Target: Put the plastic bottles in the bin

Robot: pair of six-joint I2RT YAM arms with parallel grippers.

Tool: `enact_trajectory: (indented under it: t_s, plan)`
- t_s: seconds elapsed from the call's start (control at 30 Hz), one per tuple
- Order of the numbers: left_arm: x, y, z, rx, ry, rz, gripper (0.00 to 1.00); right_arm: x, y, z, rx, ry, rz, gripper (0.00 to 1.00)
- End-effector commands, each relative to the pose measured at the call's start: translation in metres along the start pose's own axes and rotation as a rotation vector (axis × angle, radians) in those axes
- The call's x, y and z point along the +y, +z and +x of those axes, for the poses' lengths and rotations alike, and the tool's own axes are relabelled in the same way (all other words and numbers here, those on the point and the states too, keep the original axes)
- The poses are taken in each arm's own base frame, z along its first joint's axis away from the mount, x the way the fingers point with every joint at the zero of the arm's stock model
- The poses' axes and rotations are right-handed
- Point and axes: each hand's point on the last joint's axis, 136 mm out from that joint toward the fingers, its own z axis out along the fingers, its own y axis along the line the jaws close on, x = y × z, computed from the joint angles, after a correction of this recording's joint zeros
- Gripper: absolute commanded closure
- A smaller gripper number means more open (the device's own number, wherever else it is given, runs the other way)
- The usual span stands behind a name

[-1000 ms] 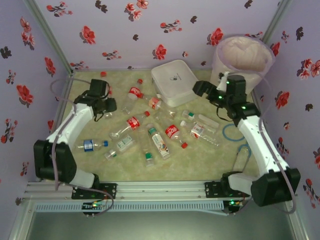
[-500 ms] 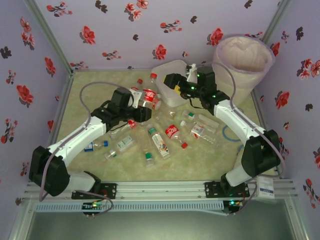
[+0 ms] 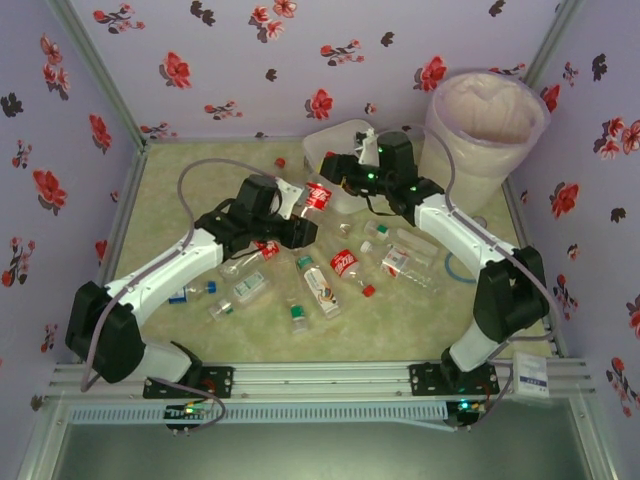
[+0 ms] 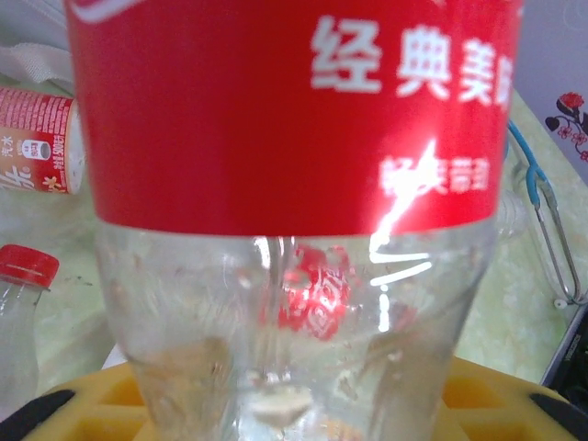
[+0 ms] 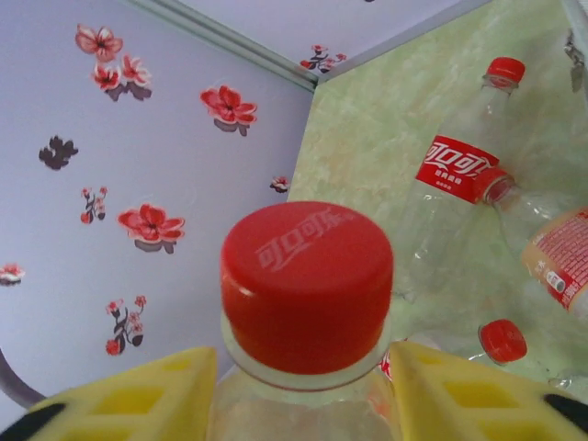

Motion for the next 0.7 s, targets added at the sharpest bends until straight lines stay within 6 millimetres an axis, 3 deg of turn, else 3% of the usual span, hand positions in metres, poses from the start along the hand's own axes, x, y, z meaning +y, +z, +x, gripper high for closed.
enact_trajectory:
  t_s: [0.0,0.1,0.17,0.33,0.47,0.57,0.67]
  plan:
    - [-0.017,-0.006,-0.015,-0.025,0.068,0.044,0.82,0.007,-0.007,-0.004,-0.027,-0.041,0.022,0.63]
    - [-0.017,-0.009,-0.015,-0.022,0.072,0.038,0.72,0.008,-0.016,-0.007,-0.04,-0.072,0.057,0.8]
    - [-0.017,-0.014,-0.02,-0.049,0.063,0.028,0.62,0.015,-0.026,-0.011,-0.051,-0.118,0.084,0.83]
    - [-0.033,-0.038,-0.047,-0.17,0.051,0.07,0.2,0.034,-0.076,-0.045,-0.139,-0.289,0.216,0.86]
    - [-0.039,-0.054,-0.059,-0.216,0.058,0.074,0.0,0.044,-0.143,-0.096,-0.302,-0.411,0.367,0.92]
    - [-0.034,-0.058,-0.061,-0.214,0.017,0.062,0.0,0.049,-0.206,-0.14,-0.5,-0.501,0.521,1.0]
    - [-0.026,-0.056,-0.056,-0.199,-0.022,0.042,0.0,0.062,-0.263,-0.172,-0.706,-0.647,0.691,1.0]
